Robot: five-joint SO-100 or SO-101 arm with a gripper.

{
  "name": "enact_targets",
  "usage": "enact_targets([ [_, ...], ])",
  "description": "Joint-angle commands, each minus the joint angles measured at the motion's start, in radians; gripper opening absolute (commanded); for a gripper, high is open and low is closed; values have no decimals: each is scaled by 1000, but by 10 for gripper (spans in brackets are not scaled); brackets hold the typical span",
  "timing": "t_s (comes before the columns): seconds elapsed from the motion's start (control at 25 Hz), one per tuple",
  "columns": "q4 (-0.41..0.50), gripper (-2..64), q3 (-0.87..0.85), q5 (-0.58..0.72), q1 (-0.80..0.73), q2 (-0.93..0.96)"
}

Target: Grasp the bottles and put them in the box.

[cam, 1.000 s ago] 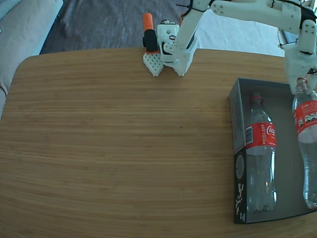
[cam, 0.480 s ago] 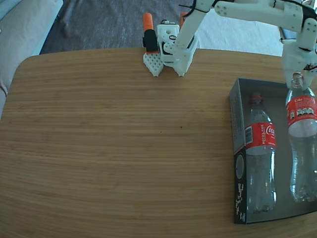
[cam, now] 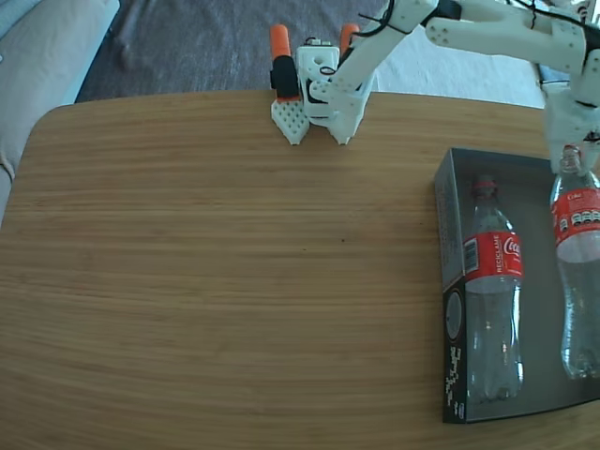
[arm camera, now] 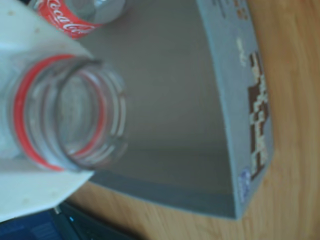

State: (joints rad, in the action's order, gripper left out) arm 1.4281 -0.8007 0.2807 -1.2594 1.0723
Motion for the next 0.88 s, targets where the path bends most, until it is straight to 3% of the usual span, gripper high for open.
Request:
enact_targets([
  [0.0, -9, -4, 104, 0, -26, -14],
  [0.52, 3, 3, 209, 0, -28, -126],
  [0.6, 3, 43, 209, 0, -28, -123],
  [0.72, 6, 159, 204, 0, -28, -121],
  [0.84, 26, 198, 207, 0, -28, -121],
])
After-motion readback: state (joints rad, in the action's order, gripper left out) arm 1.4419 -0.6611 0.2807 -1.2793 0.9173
